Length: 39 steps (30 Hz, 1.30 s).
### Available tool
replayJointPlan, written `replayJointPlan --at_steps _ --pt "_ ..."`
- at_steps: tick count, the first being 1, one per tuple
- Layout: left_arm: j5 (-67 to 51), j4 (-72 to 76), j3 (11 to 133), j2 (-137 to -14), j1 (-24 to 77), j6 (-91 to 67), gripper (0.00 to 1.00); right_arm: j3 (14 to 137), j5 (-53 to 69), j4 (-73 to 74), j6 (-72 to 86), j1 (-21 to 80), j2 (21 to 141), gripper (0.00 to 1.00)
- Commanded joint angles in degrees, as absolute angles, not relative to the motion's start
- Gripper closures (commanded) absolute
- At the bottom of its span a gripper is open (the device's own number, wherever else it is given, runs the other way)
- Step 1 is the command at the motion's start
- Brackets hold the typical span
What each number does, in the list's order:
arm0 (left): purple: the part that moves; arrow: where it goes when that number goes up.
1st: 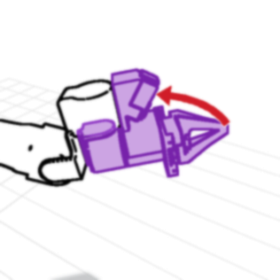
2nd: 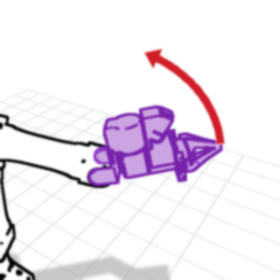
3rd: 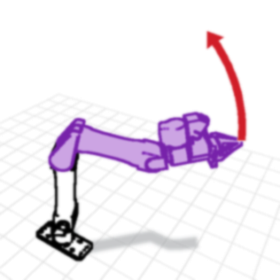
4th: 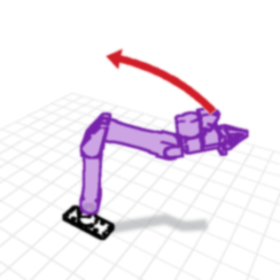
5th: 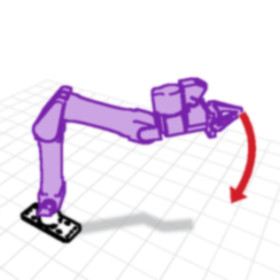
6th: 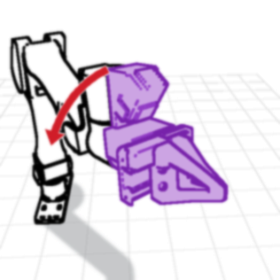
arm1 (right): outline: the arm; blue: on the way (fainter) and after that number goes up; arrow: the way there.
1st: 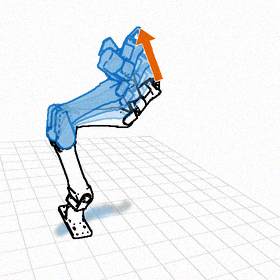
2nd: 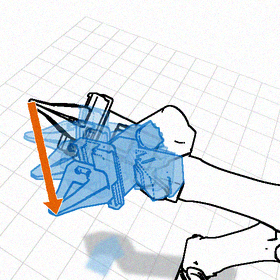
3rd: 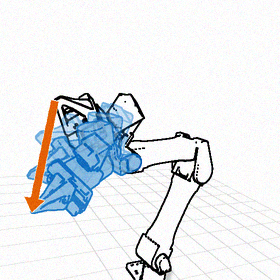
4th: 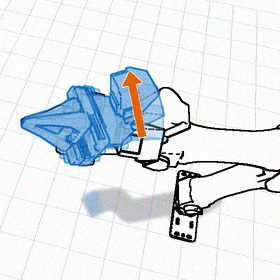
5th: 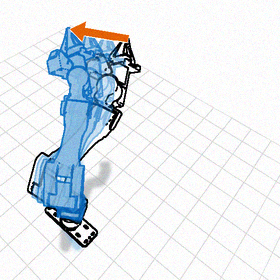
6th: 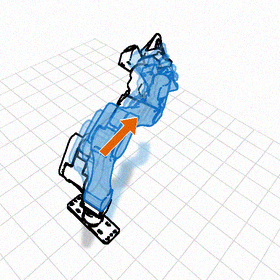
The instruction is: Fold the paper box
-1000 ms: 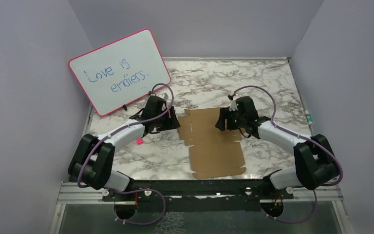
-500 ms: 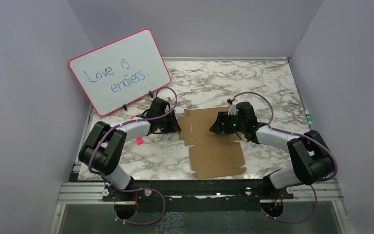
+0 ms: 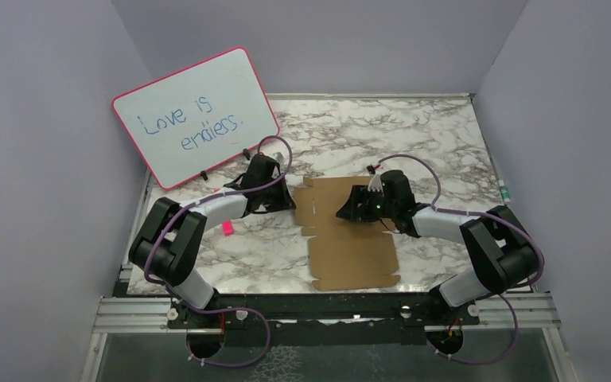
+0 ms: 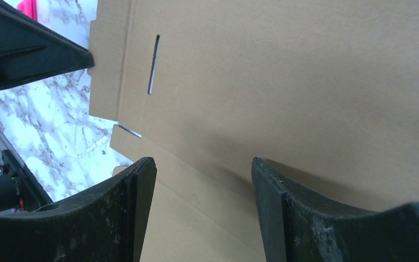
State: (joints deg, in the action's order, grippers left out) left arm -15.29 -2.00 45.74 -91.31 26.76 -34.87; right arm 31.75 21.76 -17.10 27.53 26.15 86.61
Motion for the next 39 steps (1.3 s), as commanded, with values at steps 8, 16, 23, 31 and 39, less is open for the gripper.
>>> replayJointPlan --at_steps 8,16,23,31,39 --pt "-9.5 -10.2 52.4 -88.2 29.6 -30.2 1.00 30.7 16.3 -23.6 35.3 31.7 89.3 0.30" --pt "1.6 -21.4 57.9 -86.5 29.6 -22.6 1.00 34.7 15.9 -25.8 38.7 38.0 91.9 0.30" --pt "5.7 -26.6 60.1 -86.3 29.6 -18.9 1.00 37.3 12.9 -21.8 37.6 38.4 87.8 0.28" --pt "6.5 -27.8 61.5 -88.1 29.8 -17.7 1.00 35.8 5.1 -19.5 36.1 38.4 90.3 0.27" --pt "10.2 -30.1 64.9 -90.5 33.9 -17.7 1.00 34.2 9.1 -25.0 37.2 38.8 93.6 0.28"
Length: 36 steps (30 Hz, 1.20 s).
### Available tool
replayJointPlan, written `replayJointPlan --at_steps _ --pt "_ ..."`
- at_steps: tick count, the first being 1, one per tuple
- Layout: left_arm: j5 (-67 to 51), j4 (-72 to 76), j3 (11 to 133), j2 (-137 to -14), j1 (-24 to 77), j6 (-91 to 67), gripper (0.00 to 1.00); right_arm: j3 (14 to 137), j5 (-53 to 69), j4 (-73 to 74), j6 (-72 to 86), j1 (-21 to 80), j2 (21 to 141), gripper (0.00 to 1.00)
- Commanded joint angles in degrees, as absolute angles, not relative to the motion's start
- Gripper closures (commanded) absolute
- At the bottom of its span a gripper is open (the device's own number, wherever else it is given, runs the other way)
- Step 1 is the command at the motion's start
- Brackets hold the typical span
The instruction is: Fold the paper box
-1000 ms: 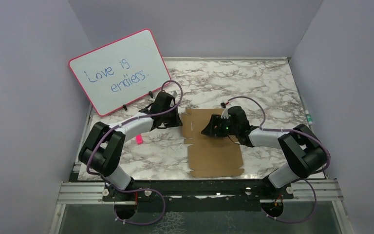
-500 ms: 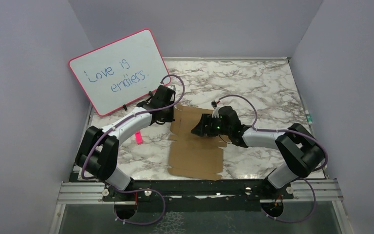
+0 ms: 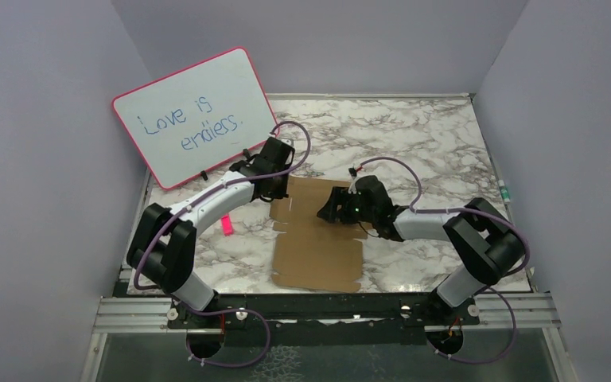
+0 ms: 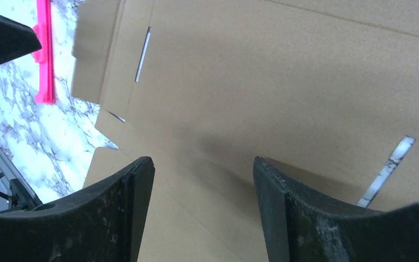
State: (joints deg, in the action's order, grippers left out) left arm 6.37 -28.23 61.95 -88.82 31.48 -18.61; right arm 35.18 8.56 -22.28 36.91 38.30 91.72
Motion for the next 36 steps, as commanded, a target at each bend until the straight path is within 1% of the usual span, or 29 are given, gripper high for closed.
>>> replayJointPlan --at_steps 1,7,8,10,13,14,19,22,27,31,36 --pt "10.9 -30.6 65.3 -91.0 34.6 -17.8 1.00 34.2 9.2 -25.3 37.4 39.0 94.1 0.28" --pt "13.2 -32.8 67.7 -93.9 37.9 -17.7 1.00 33.6 9.4 -26.8 38.2 39.3 94.8 0.28" --pt "13.6 -32.9 67.6 -93.7 38.0 -17.9 0.98 33.6 9.4 -26.8 38.2 39.3 94.7 0.28" --pt "15.6 -33.0 66.9 -92.6 37.7 -18.2 0.90 33.3 9.1 -26.8 38.2 39.2 94.3 0.28" --pt "12.7 -31.5 65.2 -90.6 34.5 -18.4 0.74 32.8 8.8 -27.0 38.1 39.3 94.1 0.28" --pt "10.5 -30.7 64.4 -89.9 32.9 -18.4 0.71 32.7 8.8 -27.3 38.2 39.3 94.2 0.28" --pt "-1.3 -25.7 59.2 -87.3 24.4 -20.1 0.63 32.0 9.3 -28.4 38.4 39.3 94.6 0.28" --pt "-7.5 -23.3 57.6 -87.9 21.5 -20.5 0.61 31.8 9.4 -29.0 38.5 39.3 95.1 0.28" --pt "-12.4 -21.3 57.0 -91.4 19.6 -21.1 0.60 31.8 10.0 -30.1 38.6 39.3 96.1 0.28" --pt "-13.1 -20.9 57.3 -92.6 19.5 -21.2 0.62 31.6 10.0 -30.9 38.7 39.3 96.3 0.28" --pt "-10.8 -21.3 57.3 -93.3 19.6 -21.1 0.66 31.6 10.0 -31.2 38.4 39.3 96.7 0.28"
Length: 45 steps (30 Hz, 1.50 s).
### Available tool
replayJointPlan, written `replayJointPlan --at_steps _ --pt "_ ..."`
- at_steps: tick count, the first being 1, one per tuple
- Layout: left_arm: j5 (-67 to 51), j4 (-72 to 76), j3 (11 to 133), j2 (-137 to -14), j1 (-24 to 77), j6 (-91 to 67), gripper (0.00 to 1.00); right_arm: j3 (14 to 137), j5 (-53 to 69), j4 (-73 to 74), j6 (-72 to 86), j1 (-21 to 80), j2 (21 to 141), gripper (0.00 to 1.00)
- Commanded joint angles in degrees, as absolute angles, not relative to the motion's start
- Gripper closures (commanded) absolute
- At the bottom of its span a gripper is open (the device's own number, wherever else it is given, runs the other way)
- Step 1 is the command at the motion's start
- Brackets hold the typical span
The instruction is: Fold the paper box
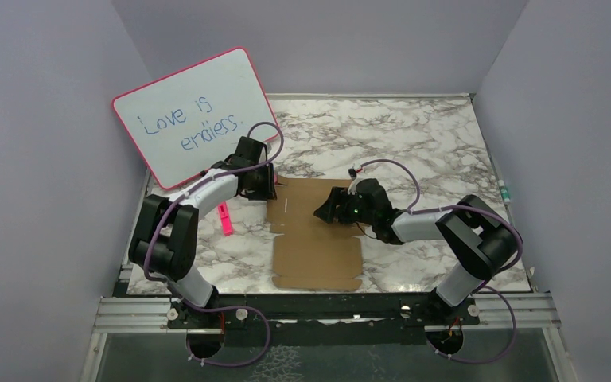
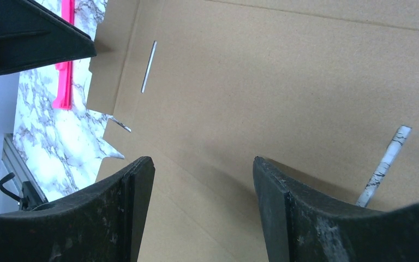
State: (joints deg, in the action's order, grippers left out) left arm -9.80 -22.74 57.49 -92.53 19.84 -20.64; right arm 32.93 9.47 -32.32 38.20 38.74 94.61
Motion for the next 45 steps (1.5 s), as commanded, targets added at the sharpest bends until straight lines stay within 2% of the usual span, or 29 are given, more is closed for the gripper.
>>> replayJointPlan --at_steps 1,8,18,20,24,28,35,45 --pt "-10.1 -21.8 57.4 -93.3 19.6 -21.0 0.67 31.6 10.1 -31.2 38.3 39.3 96.7 0.28" --pt "-3.6 -24.0 57.8 -90.4 19.5 -20.1 0.66 31.1 10.3 -31.8 38.2 39.3 96.6 0.28" --pt "-6.4 -24.4 58.7 -95.5 19.5 -20.1 0.67 30.8 10.4 -32.3 38.4 39.3 96.7 0.28" --pt "-7.5 -24.2 58.7 -95.5 19.7 -20.1 0.71 30.8 10.4 -32.4 38.4 39.2 96.8 0.28" --pt "-6.5 -24.0 58.6 -94.4 21.3 -20.1 0.89 30.8 10.3 -32.7 38.5 39.3 97.1 0.28" --pt "-2.6 -25.0 59.4 -93.2 24.3 -20.2 1.00 30.8 10.4 -32.9 38.7 39.3 97.3 0.28" --pt "7.2 -30.6 63.8 -94.1 30.9 -20.2 1.00 30.9 10.4 -33.1 38.9 39.3 98.0 0.28" --pt "13.2 -34.9 69.2 -98.3 37.9 -21.7 1.00 30.9 9.9 -33.0 39.2 39.3 98.1 0.28"
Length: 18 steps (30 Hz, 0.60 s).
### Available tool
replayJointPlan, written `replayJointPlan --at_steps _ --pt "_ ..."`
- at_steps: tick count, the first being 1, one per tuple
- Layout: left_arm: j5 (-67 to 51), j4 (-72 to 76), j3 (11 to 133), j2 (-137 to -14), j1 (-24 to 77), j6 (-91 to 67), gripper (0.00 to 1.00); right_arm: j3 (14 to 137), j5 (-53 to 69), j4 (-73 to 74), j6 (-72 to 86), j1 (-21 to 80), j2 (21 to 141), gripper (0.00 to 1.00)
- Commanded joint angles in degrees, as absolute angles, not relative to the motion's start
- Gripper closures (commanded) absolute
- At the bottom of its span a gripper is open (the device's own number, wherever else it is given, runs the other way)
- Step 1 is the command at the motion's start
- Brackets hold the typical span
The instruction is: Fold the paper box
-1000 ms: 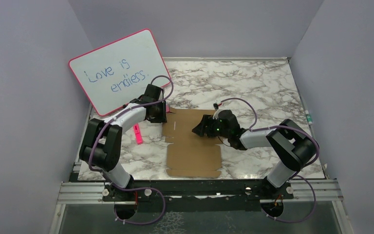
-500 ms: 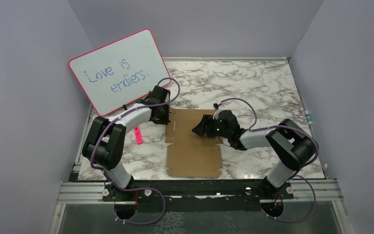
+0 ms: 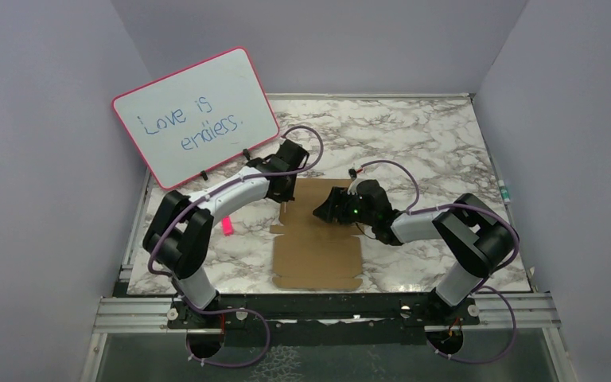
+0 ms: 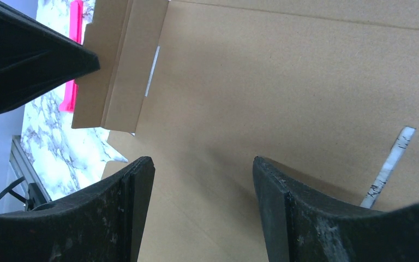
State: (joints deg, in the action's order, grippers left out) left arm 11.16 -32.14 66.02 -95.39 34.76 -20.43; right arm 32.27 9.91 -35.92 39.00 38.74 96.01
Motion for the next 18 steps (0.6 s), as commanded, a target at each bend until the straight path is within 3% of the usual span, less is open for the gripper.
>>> replayJointPlan --at_steps 1,13,18 --pt "13.6 -35.2 69.9 -98.9 38.7 -21.7 0.99 30.9 9.9 -33.0 39.3 39.3 98.1 0.28" --pt "18.0 -38.1 74.4 -103.5 43.4 -22.2 0.81 30.4 8.9 -32.5 39.2 39.3 96.8 0.27" --pt "18.0 -38.1 74.9 -104.0 44.5 -22.4 0.78 30.3 8.4 -32.2 39.0 39.2 95.9 0.27"
